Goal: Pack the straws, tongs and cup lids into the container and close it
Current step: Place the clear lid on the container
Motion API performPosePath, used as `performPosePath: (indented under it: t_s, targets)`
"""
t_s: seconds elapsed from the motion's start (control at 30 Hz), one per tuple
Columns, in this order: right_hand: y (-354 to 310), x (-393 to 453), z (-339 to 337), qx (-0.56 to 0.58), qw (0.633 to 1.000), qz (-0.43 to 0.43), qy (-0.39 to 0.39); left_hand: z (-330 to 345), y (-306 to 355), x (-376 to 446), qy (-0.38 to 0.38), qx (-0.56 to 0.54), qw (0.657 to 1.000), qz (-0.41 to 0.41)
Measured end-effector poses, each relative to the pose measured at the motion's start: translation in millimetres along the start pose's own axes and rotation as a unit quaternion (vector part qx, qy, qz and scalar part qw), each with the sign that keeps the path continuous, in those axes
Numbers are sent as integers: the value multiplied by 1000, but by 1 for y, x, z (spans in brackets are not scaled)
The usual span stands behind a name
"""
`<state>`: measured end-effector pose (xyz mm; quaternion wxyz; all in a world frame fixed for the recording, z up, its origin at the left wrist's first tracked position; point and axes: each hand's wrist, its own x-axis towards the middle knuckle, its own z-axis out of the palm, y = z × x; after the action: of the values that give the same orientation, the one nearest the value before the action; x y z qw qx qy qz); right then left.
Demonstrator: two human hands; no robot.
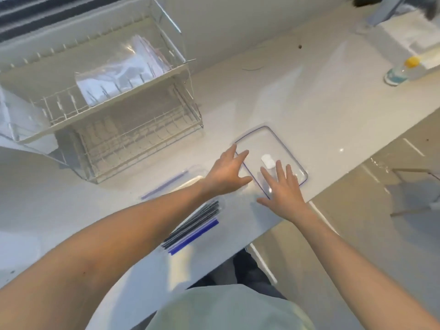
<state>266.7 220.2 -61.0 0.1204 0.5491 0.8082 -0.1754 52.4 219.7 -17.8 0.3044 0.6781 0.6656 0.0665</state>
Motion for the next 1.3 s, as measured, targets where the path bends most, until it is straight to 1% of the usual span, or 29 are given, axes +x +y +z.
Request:
performPosePath:
  t_s: [0.2,0.27,0.4,0.47,0.5,0.57,0.67,0.77,0.83,0.9,1.0,1.03,1.1,1.17,1.23,1.3]
  targets:
    - [35,-9,30,-51,996,-18,-64,28,6,50,-26,82,996,10]
    - [41,-15,36,-69,996,-35,-50,35,7,60,-47,119,991,32]
    - [49,-26,34,-91,994,-54,-24,50,10,66,-150,194,969,32]
    - [55,-30,34,-99,993,-59,-6,57,11,66,-172,239,955,45]
    - [59,-31,34,-103,993,-63,11,59,11,66,-169,260,949,57]
    - [64,-31,33,-109,989,-77,60,61,11,67,-150,281,945,73]
    - [73,-27,33,-94,977,-113,152,59,8,70,-119,262,954,84]
    - [86,-26,36,-82,966,-158,189,56,1,71,-75,204,971,102]
    - [91,-24,33,-87,961,-154,212,50,-1,69,-38,166,978,119]
    - [90,-18,24,-81,953,-136,259,40,-1,67,3,123,982,141]
    - [77,-5,-6,-13,928,-136,346,14,1,62,94,38,980,171]
    - [70,-1,-19,16,918,-142,371,4,0,60,126,17,978,168]
    - [54,5,-43,79,902,-134,403,-16,-6,56,170,-21,977,130]
    - [36,9,-65,162,898,-98,397,-35,-18,47,194,-62,975,84]
    - [17,10,-88,256,895,-81,356,-53,-33,32,223,-91,968,64]
    - [-3,11,-113,355,877,-81,313,-72,-50,10,252,-117,960,36]
